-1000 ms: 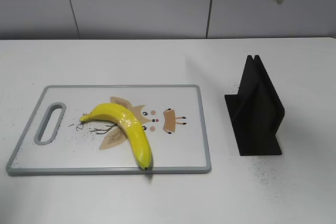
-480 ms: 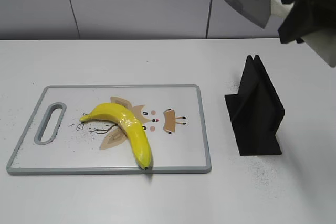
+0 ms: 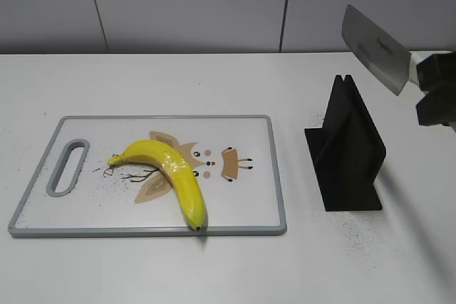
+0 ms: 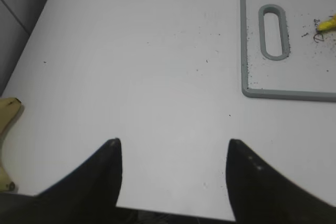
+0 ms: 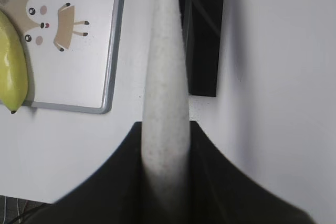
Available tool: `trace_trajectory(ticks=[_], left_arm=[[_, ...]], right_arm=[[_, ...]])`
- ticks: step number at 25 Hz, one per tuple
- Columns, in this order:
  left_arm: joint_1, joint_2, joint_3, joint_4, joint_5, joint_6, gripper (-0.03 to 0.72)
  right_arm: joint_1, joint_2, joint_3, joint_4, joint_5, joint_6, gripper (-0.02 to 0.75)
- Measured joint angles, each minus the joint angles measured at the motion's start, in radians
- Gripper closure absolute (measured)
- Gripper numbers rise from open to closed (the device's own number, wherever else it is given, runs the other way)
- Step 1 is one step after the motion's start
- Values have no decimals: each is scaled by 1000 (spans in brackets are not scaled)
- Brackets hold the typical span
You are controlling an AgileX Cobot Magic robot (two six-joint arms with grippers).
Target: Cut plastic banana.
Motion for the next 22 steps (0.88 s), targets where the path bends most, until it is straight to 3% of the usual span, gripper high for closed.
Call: trace_trajectory(ticks=[11, 22], left_arm=[[-70, -66, 48, -22, -112, -2, 104], [-72, -66, 48, -21, -123, -5, 107]], right_arm=[[0, -19, 94, 0, -75, 69, 577], [0, 93, 94, -35, -137, 83, 577]])
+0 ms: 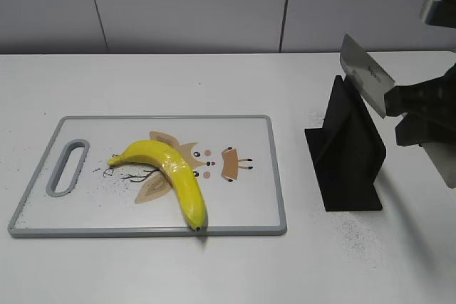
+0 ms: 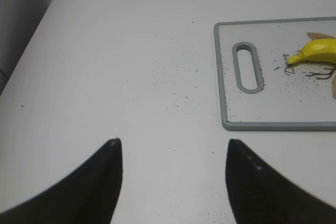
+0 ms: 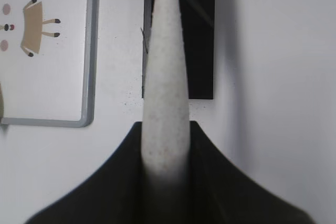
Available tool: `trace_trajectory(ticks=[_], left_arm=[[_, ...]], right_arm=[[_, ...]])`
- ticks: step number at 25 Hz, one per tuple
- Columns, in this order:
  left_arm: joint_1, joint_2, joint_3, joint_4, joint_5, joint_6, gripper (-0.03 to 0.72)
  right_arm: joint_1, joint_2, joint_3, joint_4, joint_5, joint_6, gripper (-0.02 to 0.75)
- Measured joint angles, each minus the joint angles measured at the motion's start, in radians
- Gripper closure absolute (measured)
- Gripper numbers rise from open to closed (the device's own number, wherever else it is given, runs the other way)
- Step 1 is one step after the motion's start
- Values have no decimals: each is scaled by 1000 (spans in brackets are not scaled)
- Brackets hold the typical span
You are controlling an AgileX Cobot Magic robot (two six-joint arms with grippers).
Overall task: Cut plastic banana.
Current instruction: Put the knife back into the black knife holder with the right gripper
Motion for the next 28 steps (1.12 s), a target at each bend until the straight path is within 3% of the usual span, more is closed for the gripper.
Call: trace_trajectory(ticks=[17, 19, 21, 24, 28], left_arm=[[0, 0, 1, 0, -1, -1, 134], [0, 0, 1, 0, -2, -1, 134], [0, 0, 1, 0, -2, -1, 140], [0, 0, 1, 0, -2, -1, 144], [0, 0, 1, 0, -3, -1, 144]], right_arm=[[0, 131, 2, -14, -32, 18, 563], [0, 131, 2, -21, -33, 14, 470], [0, 131, 2, -24, -33, 12, 317], [0, 131, 2, -25, -34, 11, 151], [0, 93, 2, -25, -34, 4, 100]])
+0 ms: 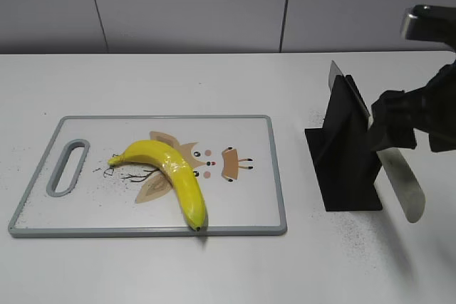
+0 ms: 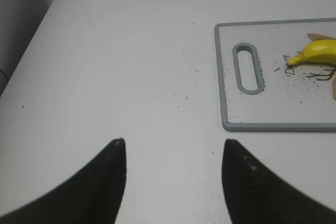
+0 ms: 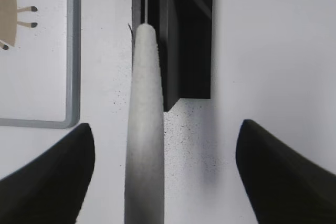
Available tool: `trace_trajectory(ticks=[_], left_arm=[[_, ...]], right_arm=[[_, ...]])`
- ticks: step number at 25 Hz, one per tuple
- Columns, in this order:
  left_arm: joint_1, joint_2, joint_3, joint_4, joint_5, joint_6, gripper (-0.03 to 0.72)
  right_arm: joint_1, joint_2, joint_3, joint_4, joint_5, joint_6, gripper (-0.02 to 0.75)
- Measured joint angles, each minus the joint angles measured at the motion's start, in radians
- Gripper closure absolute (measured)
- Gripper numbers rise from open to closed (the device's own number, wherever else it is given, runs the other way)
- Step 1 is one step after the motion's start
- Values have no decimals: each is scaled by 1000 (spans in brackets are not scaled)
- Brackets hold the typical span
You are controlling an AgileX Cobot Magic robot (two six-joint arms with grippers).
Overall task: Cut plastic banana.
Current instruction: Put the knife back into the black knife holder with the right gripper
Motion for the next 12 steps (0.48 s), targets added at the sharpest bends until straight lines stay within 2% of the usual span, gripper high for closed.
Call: trace_trajectory(ticks=[3, 12], left_arm=[[0, 0, 0, 1, 0, 0, 149], [0, 0, 0, 1, 0, 0, 158]], right_arm=[[0, -83, 0, 0, 8, -43, 99], [0, -450, 23, 49, 145, -354, 132]])
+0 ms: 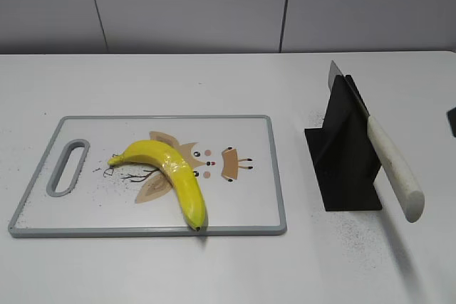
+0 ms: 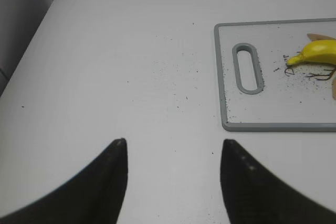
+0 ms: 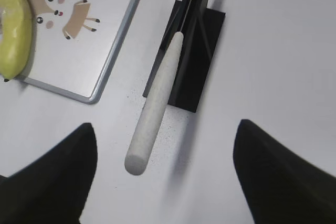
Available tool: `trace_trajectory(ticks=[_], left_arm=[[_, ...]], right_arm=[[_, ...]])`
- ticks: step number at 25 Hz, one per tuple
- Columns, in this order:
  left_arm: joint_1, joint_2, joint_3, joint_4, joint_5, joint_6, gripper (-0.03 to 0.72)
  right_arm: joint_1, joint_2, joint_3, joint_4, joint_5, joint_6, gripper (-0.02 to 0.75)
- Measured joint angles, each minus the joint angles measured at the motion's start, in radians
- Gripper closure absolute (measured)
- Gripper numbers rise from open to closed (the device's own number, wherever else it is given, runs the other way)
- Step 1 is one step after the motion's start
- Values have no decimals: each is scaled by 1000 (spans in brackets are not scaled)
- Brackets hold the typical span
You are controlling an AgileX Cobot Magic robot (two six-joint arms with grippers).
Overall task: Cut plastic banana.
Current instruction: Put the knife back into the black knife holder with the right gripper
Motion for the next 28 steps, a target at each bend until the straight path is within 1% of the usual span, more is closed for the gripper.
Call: trace_trajectory(ticks=[10, 14, 18, 23, 28], left_arm=[[0, 0, 0, 0, 0, -1, 167], [0, 0, 0, 0, -1, -1, 173], [0, 0, 0, 0, -1, -1, 174], [0, 0, 0, 0, -1, -1, 174], [0, 0, 0, 0, -2, -1, 174]], right_arm=[[0, -424, 227, 3, 50, -65, 152], [0, -562, 276, 3, 65, -66, 152], [0, -644, 278, 3, 79, -69, 153], [0, -674, 288, 0, 197, -70, 153], [0, -683, 304, -1, 201, -70, 153]])
